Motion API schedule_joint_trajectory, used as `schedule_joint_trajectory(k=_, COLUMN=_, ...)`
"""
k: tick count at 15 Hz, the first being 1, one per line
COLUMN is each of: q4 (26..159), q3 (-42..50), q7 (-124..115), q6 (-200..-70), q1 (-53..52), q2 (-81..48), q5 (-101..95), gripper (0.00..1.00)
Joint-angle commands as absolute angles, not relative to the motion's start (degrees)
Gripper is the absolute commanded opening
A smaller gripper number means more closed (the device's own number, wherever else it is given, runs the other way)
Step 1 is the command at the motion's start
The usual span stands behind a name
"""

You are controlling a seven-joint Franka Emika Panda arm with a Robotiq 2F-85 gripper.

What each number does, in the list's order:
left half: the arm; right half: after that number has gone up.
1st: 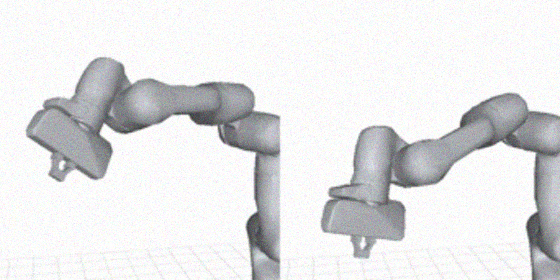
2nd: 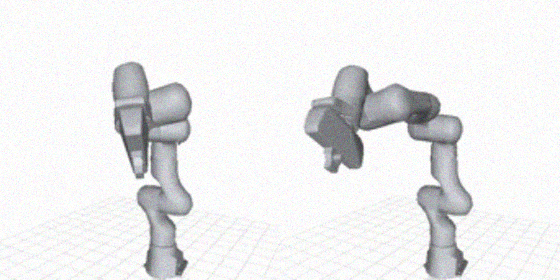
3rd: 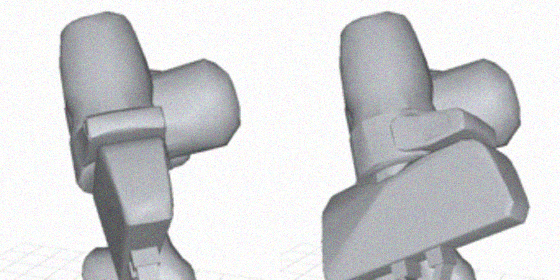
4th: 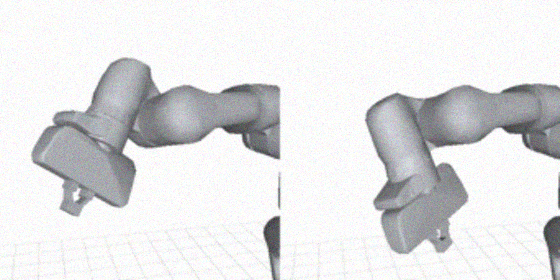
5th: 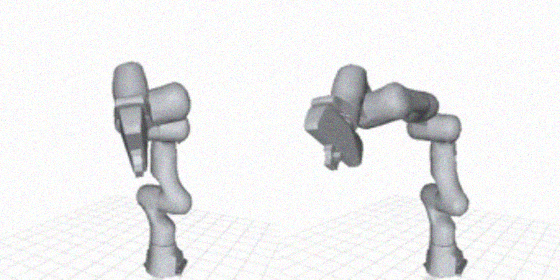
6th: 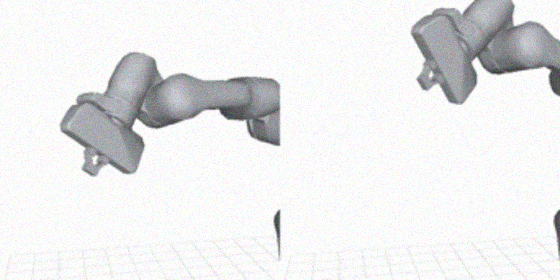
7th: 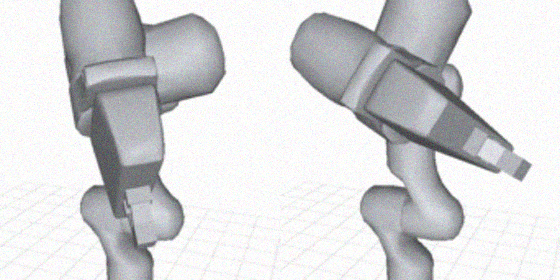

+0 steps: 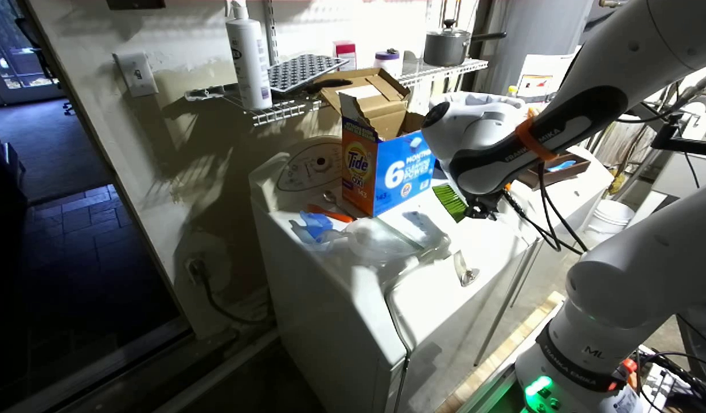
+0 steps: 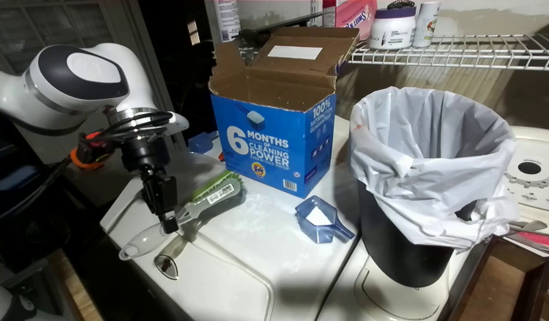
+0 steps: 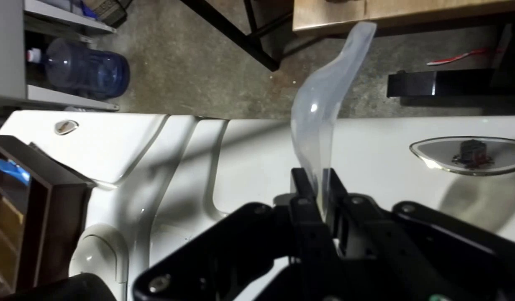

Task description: Sweep the table using the brush and dustpan

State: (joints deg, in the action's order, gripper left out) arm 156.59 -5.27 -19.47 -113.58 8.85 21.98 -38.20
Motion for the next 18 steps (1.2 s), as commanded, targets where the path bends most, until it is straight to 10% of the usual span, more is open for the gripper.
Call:
schedule_joint_trajectory(k=1, q4=154.2, q3=-6.3, q7=-23.4, q6=-111.0, q1=7.7, q2=18.9, q5=-45.3, gripper=0.03)
schedule_joint_trajectory(k=18, q4=151.2, q3=-3.3, q7=-27.2, q6=-108.2, q1=4.1, q2=11.4, q5=-57.7, gripper=0.03)
